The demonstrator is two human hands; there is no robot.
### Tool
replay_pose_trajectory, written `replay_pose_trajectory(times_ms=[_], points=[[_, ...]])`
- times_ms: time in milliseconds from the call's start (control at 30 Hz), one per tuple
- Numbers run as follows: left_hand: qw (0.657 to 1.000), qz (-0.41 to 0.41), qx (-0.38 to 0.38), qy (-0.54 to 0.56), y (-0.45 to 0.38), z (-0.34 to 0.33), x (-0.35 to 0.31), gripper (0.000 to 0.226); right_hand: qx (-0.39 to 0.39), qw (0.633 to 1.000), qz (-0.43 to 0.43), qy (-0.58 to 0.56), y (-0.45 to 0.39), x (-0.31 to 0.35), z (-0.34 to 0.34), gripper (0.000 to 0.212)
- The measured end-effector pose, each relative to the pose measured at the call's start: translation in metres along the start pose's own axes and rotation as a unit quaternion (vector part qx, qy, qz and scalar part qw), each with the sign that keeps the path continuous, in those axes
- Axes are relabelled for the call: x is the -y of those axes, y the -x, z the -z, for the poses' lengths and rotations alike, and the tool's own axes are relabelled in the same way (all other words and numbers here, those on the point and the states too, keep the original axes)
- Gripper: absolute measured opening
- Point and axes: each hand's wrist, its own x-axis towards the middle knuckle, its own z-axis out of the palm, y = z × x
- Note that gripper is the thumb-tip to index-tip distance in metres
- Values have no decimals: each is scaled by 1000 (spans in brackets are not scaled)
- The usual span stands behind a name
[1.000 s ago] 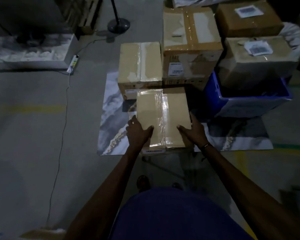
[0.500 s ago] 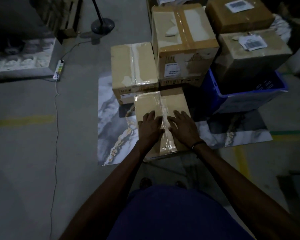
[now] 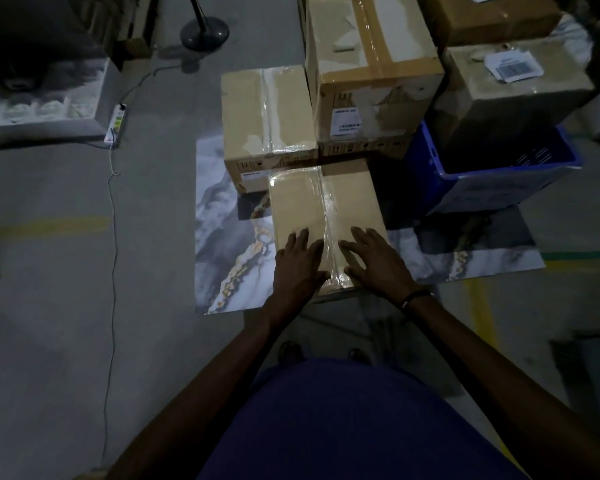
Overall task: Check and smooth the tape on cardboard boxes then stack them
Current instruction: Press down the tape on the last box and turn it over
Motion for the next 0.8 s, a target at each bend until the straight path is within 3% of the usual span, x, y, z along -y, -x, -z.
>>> replay_pose_trajectory(times_ms=[333, 467, 600, 800], points=[[1000, 14, -20, 18, 24, -24, -10, 58, -5, 1000, 23, -5, 28, -8, -14, 54], [996, -3, -77, 36, 11, -10, -8, 50, -31, 999, 30, 9, 15, -2, -6, 49], [999, 30, -23, 6, -14, 4, -7, 65, -34, 998, 31, 39, -12, 4, 7, 52], [999, 27, -20, -25, -28, 6, -4, 61, -39, 998, 34, 29, -25, 2, 18, 53]])
